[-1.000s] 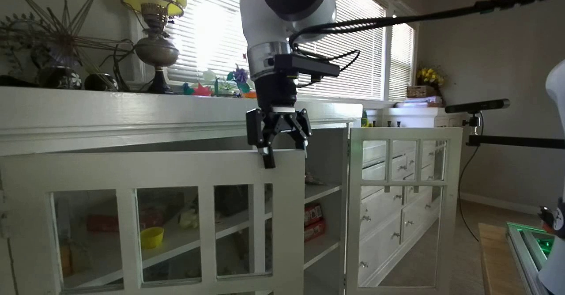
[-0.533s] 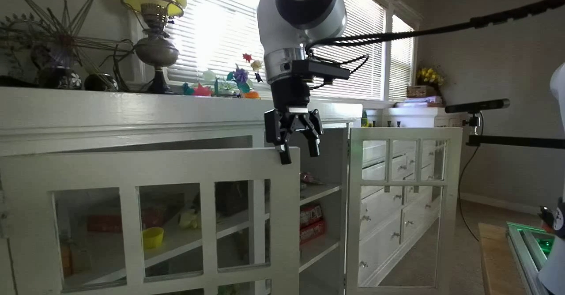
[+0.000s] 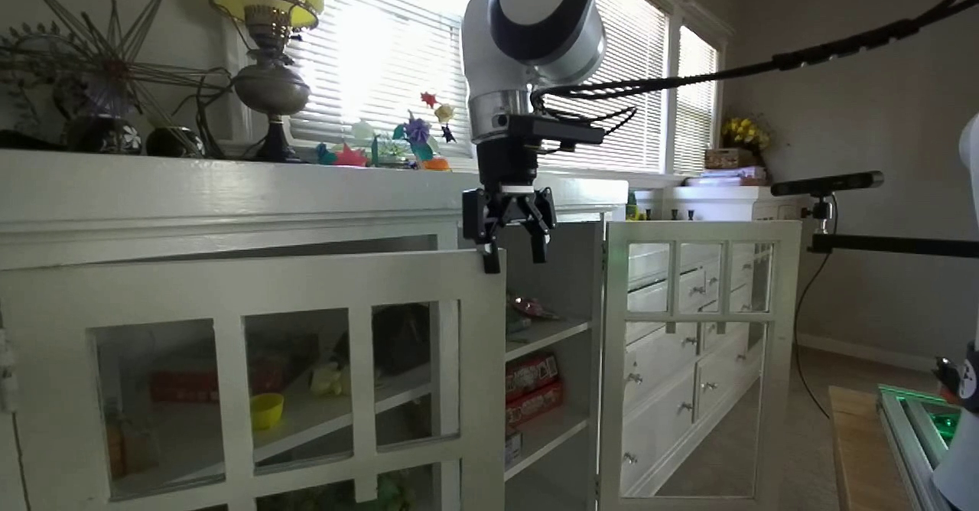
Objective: Close the cabinet's left door
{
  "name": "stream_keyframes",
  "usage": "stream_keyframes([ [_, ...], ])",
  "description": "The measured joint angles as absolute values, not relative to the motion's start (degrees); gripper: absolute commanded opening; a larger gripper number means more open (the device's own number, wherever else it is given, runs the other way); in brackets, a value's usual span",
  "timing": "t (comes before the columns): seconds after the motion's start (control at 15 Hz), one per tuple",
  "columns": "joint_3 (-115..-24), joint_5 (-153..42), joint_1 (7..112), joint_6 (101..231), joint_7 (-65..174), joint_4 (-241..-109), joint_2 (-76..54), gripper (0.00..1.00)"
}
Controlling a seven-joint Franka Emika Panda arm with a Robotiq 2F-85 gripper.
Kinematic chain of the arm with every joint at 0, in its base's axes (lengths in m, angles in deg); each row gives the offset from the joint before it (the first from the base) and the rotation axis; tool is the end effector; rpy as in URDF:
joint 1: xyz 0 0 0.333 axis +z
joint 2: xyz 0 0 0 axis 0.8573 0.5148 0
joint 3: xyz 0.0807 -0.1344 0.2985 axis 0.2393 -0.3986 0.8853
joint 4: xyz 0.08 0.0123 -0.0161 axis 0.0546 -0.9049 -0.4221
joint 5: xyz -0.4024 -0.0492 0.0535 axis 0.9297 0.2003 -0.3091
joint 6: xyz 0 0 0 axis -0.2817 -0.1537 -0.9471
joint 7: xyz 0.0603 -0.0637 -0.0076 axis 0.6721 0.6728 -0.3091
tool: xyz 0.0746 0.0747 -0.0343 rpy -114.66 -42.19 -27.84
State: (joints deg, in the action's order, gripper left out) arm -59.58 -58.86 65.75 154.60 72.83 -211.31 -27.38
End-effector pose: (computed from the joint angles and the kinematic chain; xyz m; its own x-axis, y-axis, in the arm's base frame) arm 0.5113 0.1125 0.3614 0.9782 -0.1843 -0.0953 -0.1819 -0.9828 0.0332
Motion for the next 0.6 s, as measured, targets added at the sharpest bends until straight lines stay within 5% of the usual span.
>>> stream_keyframes([
  [0.6,-60.23,-56.29,65.12,166.5,73.29,-211.35,-24.95,1.0],
])
